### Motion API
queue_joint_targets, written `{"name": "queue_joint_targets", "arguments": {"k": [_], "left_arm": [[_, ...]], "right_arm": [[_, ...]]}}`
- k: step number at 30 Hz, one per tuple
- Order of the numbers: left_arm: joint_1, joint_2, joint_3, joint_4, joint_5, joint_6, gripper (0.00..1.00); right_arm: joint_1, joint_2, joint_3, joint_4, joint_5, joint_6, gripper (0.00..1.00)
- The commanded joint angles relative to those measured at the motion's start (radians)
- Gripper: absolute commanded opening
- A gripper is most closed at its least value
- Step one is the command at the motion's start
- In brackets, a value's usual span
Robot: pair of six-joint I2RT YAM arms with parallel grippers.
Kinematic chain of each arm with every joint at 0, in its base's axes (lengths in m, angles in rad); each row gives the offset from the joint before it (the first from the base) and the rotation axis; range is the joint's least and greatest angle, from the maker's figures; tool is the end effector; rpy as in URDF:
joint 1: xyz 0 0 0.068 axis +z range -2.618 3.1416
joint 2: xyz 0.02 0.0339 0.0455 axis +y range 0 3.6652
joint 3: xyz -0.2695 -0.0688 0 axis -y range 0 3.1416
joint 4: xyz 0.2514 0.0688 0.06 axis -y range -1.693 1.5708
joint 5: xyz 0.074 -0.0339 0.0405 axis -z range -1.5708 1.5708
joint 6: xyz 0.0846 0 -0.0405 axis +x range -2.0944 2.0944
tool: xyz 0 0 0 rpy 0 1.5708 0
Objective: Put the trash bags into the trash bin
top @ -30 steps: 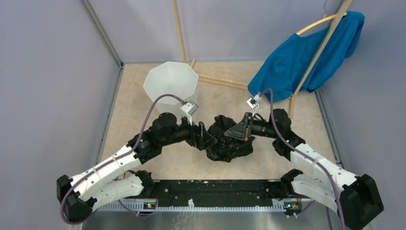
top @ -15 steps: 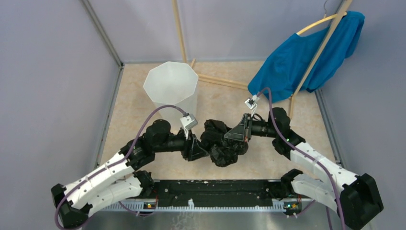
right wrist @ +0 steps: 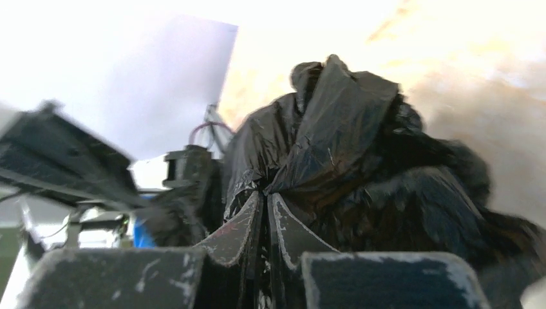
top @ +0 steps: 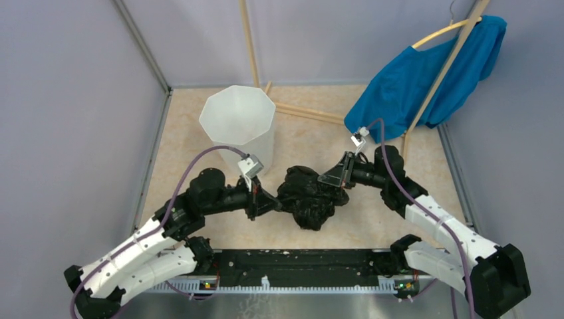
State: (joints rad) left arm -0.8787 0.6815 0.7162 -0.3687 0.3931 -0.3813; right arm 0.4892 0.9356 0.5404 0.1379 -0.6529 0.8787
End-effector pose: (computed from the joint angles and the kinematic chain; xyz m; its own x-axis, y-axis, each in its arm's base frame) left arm 0.1050 -0.1774 0.3021 -0.5448 0.1186 -0.8302 0.7966 0.3825 -0.4681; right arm 0.1981 0.1637 0.2531 -0.8300 0.2510 -0.4981 -0.3962 0.3633 0.8432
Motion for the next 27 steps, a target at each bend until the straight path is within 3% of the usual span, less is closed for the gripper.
{"name": "queue_joint_targets", "arguments": {"k": [1, 4, 7, 13, 18, 23, 27], "left_arm": [[-0.003, -0.093, 0.109, 0.033, -0.113, -0.037, 0.00], [-0.003, -0.142, 0.121, 0.092, -0.151, -0.061, 0.00], [-0.003, -0.134, 0.145, 0.102, -0.170, -0.082, 0.00], [-0.003, -0.079, 0.241, -0.005, -0.339, -0.097, 0.00], [-0.003, -0.070, 0.278, -0.044, -0.431, -0.095, 0.00], [-0.003, -0.065, 0.296, -0.066, -0.438, -0.068, 0.00], [-0.003, -0.074, 0.311, -0.091, -0.446, -0.059, 0.00]], "right_arm": [[-0.012, -0.027, 0.109, -0.318, 0.268, -0.185, 0.07], [-0.012, -0.032, 0.143, -0.433, 0.369, -0.265, 0.17], [-0.012, -0.025, 0.177, -0.493, 0.369, -0.341, 0.31], [0.002, -0.076, 0.253, -0.630, 0.396, -0.439, 0.56], [0.098, -0.112, 0.312, -0.719, 0.436, -0.471, 0.81], [0.267, -0.081, 0.241, -0.614, 0.412, -0.466, 0.92], [0.280, -0.072, 0.111, -0.358, 0.345, -0.418, 0.94]]}}
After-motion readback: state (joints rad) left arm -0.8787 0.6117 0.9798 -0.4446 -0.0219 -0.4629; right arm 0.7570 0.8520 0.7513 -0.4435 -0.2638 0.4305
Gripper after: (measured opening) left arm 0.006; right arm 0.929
